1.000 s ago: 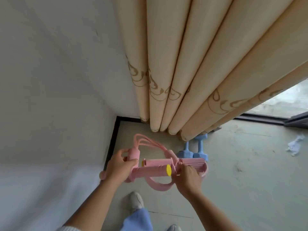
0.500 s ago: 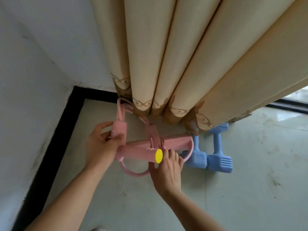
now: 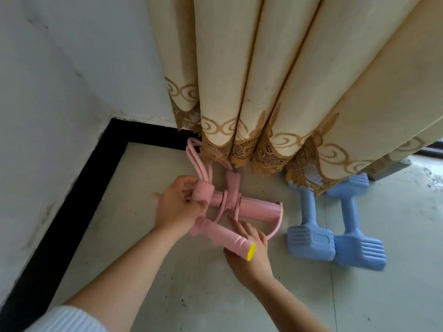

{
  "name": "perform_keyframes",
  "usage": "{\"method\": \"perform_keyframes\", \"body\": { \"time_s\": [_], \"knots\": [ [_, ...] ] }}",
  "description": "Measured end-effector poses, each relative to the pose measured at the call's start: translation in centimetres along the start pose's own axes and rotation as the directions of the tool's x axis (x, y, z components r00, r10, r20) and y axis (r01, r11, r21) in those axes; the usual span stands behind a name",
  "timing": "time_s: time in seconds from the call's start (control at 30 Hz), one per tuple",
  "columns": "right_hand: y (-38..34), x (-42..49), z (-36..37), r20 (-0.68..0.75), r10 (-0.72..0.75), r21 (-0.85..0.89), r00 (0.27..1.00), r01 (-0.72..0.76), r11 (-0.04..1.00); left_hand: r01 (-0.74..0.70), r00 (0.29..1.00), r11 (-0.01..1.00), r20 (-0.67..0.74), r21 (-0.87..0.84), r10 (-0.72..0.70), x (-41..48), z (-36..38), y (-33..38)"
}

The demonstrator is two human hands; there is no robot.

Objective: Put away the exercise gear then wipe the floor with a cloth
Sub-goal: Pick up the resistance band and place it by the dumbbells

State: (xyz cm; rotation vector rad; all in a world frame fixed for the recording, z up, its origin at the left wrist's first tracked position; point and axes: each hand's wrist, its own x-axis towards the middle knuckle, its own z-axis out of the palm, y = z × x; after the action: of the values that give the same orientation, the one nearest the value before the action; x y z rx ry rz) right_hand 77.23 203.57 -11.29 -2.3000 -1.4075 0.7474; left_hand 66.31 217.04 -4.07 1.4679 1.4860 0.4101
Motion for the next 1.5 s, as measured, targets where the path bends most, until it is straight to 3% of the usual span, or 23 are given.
{"method": "perform_keyframes", "body": {
  "time_s": [0.13, 0.33, 0.43, 0.53, 0.6, 0.9, 1.13, 1.3, 1.5],
  "knots": [
    [2.1, -2.1, 0.3, -0.155, -0.124, -0.150, 0.980, 0.101, 0.983, -0.077, 0.996, 0.997, 0.046, 0.018, 0.076, -0.4, 2.8, 0.7],
    [4.1, -3.4, -0.5, -0.076, -0.205, -0.235, 0.976, 0.182, 0.955, -0.221, 0.975, 0.975, -0.010, 0.017, 0.222, 0.0, 5.9, 3.2],
    [4.8, -3.2, -1.0, -0.100, -0.199, -0.196, 0.975, 0.176, 0.965, -0.321, 0.947, 0.924, 0.087, 0.207, 0.309, 0.0, 6.9, 3.2],
    [5.2, -3.5, -1.2, -0.095, -0.206, -0.198, 0.974, 0.184, 0.963, -0.330, 0.926, 0.776, 0.343, 0.538, 0.157, -0.4, 7.7, 1.5],
    [5.2, -3.7, -1.3, -0.100, -0.213, -0.200, 0.972, 0.191, 0.961, -0.296, 0.927, 0.751, 0.367, 0.590, 0.077, -0.4, 7.8, 0.2],
    [4.1, -2.6, -3.3, -0.257, -0.193, -0.128, 0.947, 0.164, 0.978, -0.352, 0.936, 0.751, 0.212, 0.559, 0.281, 0.4, 6.4, -1.9],
    [2.3, -2.5, -6.2, -0.162, -0.089, -0.142, 0.983, 0.066, 0.988, -0.358, 0.923, 0.673, 0.352, 0.648, 0.153, -1.1, 3.2, 1.1],
    [-5.2, -4.4, -14.3, -0.067, -0.087, -0.138, 0.994, 0.077, 0.987, -0.330, 0.922, 0.755, 0.366, 0.567, 0.128, -7.2, -2.9, 7.8],
    [-17.5, -8.9, -26.5, 0.039, -0.126, -0.145, 0.991, 0.131, 0.981, -0.208, 0.968, 0.833, 0.229, 0.512, 0.100, -16.5, -14.4, 18.3]
  ]
}}
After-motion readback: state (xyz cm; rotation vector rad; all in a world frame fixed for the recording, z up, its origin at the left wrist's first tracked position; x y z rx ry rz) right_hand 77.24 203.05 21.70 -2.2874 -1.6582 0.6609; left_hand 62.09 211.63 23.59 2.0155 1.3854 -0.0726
